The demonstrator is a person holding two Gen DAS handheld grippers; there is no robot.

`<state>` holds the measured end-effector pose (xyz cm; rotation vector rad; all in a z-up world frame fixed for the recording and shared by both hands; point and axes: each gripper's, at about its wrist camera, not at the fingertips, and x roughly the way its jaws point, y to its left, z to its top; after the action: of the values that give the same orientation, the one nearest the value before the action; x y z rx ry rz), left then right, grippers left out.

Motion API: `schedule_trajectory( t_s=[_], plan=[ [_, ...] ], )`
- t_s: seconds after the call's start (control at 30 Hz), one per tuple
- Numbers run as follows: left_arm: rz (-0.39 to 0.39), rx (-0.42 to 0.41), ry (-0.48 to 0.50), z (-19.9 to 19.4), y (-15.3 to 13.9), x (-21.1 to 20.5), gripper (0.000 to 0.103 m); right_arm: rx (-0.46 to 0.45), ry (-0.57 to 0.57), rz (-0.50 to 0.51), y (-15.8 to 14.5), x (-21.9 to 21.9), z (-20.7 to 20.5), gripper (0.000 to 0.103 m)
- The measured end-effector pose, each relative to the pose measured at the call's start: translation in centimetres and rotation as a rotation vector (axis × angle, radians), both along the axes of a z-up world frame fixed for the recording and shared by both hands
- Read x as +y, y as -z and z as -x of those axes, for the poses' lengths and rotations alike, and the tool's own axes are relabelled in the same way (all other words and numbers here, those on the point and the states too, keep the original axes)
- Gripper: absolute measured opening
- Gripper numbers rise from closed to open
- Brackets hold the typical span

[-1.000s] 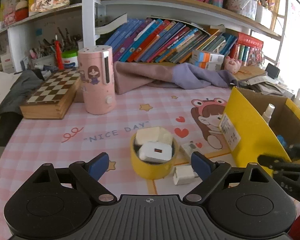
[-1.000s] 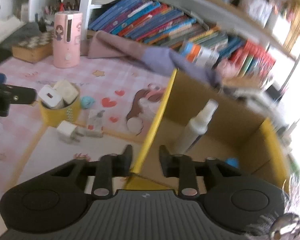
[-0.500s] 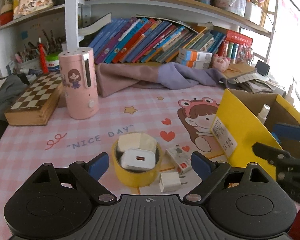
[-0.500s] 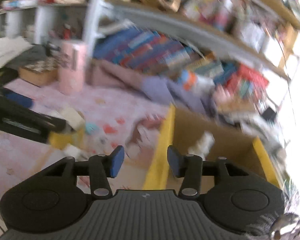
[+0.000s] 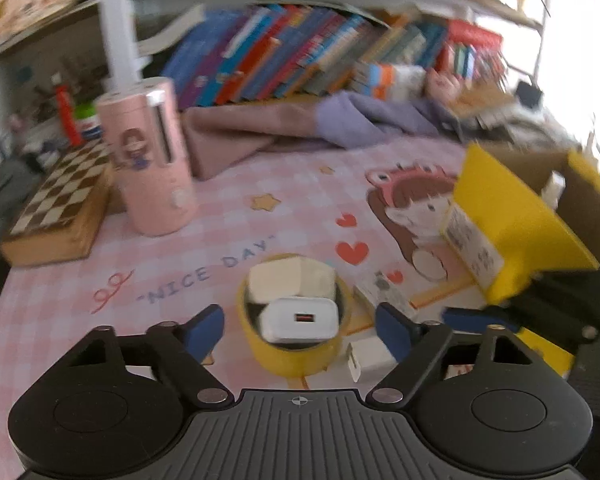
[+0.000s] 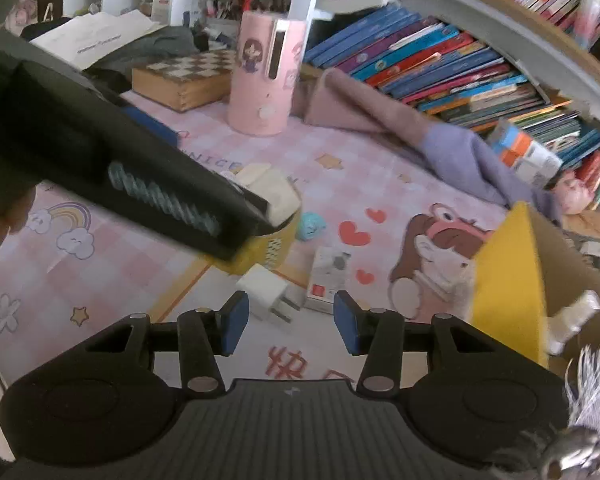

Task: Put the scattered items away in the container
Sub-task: 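Grasp the white charger in the tape roll with the left tool, then lift the white charger with the left tool while the right tool grasps the white plug charger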

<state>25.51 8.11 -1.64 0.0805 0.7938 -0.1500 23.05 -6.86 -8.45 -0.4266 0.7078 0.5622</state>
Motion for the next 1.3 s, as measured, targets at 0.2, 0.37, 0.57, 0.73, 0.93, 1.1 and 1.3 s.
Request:
schedule_trajectory(
  t_s=[0.2, 0.37, 0.57, 0.73, 0.93, 1.1, 1.3],
  plan=[
    [-0.054, 0.055, 0.036, -1.6, 1.5, -0.6, 0.052, 0.013, -0.026, 0.002, 1.5, 1.1, -0.7, 0.045],
    [-0.074, 0.058, 0.048, -2.2, 1.9, -0.6, 0.05, 0.049, -0.015, -0.012, 2.3, 1.5, -1.9, 0.045],
    [-0.064, 0.061, 0.055, -2.4, 1.9, -0.4, 0.05, 0.103, 0.008, -0.037, 3.1, 1.5, -3.0, 0.044],
    [-0.081, 0.068, 0.061, -2.1, 1.8, -0.9, 0.051, 0.108, 0.01, -0.049, 3.1, 1.5, -3.0, 0.043],
    [-0.068, 0.061, 0.061, -2.4, 1.9, -0.5, 0.049, 0.118, 0.038, -0.04, 3.0, 0.7, -2.8, 0.043],
    [-0.022, 0.041, 0.036, -1.8, 1.0, 0.4, 0.044, 0.118, 0.033, -0.036, 3.0, 0.6, -2.7, 0.043],
    [0.061, -0.003, 0.009, 0.2, -1.6, 1.8, 0.044, 0.12, 0.034, -0.04, 2.9, 0.5, -2.8, 0.042]
  ],
)
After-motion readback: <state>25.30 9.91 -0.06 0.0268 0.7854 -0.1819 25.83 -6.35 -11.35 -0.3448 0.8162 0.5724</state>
